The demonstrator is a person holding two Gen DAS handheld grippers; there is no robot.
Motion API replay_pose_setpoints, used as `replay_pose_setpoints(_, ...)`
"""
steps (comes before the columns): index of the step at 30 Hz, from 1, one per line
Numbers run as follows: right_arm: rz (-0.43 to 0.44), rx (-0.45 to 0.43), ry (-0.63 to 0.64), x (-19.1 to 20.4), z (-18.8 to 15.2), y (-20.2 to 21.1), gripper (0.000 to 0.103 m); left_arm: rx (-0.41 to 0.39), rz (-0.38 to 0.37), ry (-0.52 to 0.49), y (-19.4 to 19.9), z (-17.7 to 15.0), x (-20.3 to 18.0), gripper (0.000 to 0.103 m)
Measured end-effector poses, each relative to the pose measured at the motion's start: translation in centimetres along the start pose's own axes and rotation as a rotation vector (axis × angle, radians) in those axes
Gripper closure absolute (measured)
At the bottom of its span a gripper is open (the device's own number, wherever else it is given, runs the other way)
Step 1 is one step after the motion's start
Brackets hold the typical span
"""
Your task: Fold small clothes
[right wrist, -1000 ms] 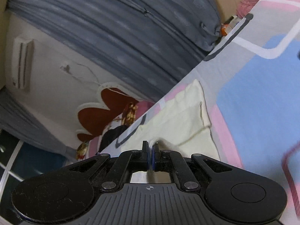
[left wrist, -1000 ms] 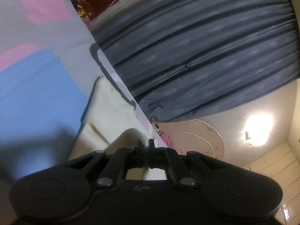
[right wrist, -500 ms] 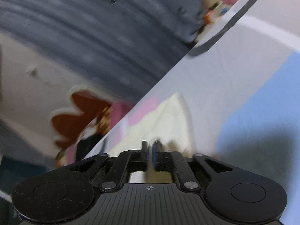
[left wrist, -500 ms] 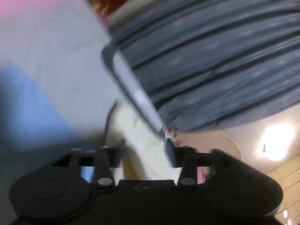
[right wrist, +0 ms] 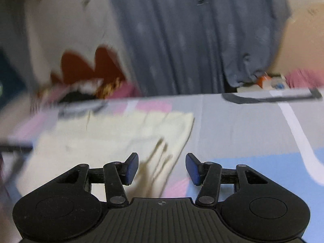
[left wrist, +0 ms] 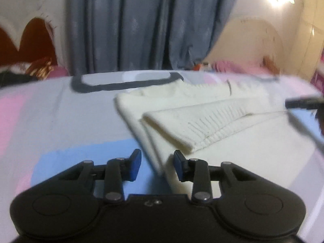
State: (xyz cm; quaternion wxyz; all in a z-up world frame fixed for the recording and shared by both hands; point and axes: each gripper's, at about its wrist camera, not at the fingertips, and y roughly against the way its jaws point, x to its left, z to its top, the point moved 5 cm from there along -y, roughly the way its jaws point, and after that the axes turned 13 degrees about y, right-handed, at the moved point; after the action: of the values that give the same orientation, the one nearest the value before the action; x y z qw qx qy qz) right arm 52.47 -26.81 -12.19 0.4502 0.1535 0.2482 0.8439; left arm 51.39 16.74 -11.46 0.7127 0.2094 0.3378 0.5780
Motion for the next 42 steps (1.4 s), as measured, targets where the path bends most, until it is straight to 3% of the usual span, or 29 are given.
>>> replay_pose_setpoints(4,-0.06,0.036,0.067,0.6,1.2,-4.0,0.051,-0.042,0.015,0.016,-2.8,2.3,-1.1,0.067)
replay_pose_setpoints(7,-0.153,-0.017,-0.09,-1.8,2.4,-5.1,0.051,-0.092,0.004,0.129,-3.8,4.0,-0.2,0.068)
replay_pose_setpoints(9,-0.101,-0.098,-0.211,-3.0,2.5,-3.8,0.051,-0.103,-0.019,0.164,-3.6,4.1,0.3,0.067)
replay_pose_setpoints(10,-0.089,-0.113,-0.205,-3.1,2.4,-3.1,0.051,-0.099,-0.017,0.149,-3.5,4.0,0.4,0.067)
replay_pose_setpoints(14,-0.03,-0.049,0.027,-1.3,-0.3,-1.2,0.051,-0.072,-0.02,0.067,-3.7,3.4,0.1,0.067)
replay_pose_setpoints(17,0.041,0.004,0.11,-0.2,-2.1,-1.0,0.051,-0.057,-0.032,0.015,-3.7,3.2,-0.6,0.067)
replay_pose_setpoints(23,0.013,0.02,0.292,2.5,-1.3,-3.6,0.051,-0.044,-0.028,-0.054,-5.4,4.0,-2.0,0.067)
replay_pose_setpoints(27,-0.114,0.005,0.201,0.6,0.9,-6.6,0.051,-0.041,-0.023,0.014,-6.9,5.0,-1.7,0.073)
replay_pose_setpoints(28,-0.174,-0.003,0.139,-0.6,1.3,-6.9,0.051,-0.055,-0.017,0.029,-6.9,5.2,-1.6,0.073)
replay_pose_setpoints(29,-0.181,-0.011,0.054,-1.6,1.5,-6.9,0.051,-0.068,-0.018,0.043,-6.8,5.3,-1.5,0.073)
replay_pose_setpoints(31,-0.111,-0.055,-0.042,-2.2,1.6,-6.4,0.051,-0.076,-0.022,0.069,-6.4,5.2,-1.1,0.075)
replay_pose_setpoints(33,-0.075,-0.079,-0.011,-1.6,1.2,-5.4,0.051,-0.078,-0.033,0.055,-6.0,4.9,-0.8,0.075)
replay_pose_setpoints(35,0.014,-0.086,0.055,-0.4,0.6,-4.2,0.051,-0.058,-0.043,0.037,-5.9,4.5,-0.6,0.075)
replay_pose_setpoints(39,0.066,-0.012,0.259,2.3,-0.5,-4.0,0.051,-0.047,-0.047,0.057,-6.2,4.6,-0.4,0.075)
replay_pose_setpoints(42,0.099,0.04,0.34,3.9,-0.4,-5.5,0.051,-0.043,-0.044,0.087,-6.8,4.9,-0.6,0.075)
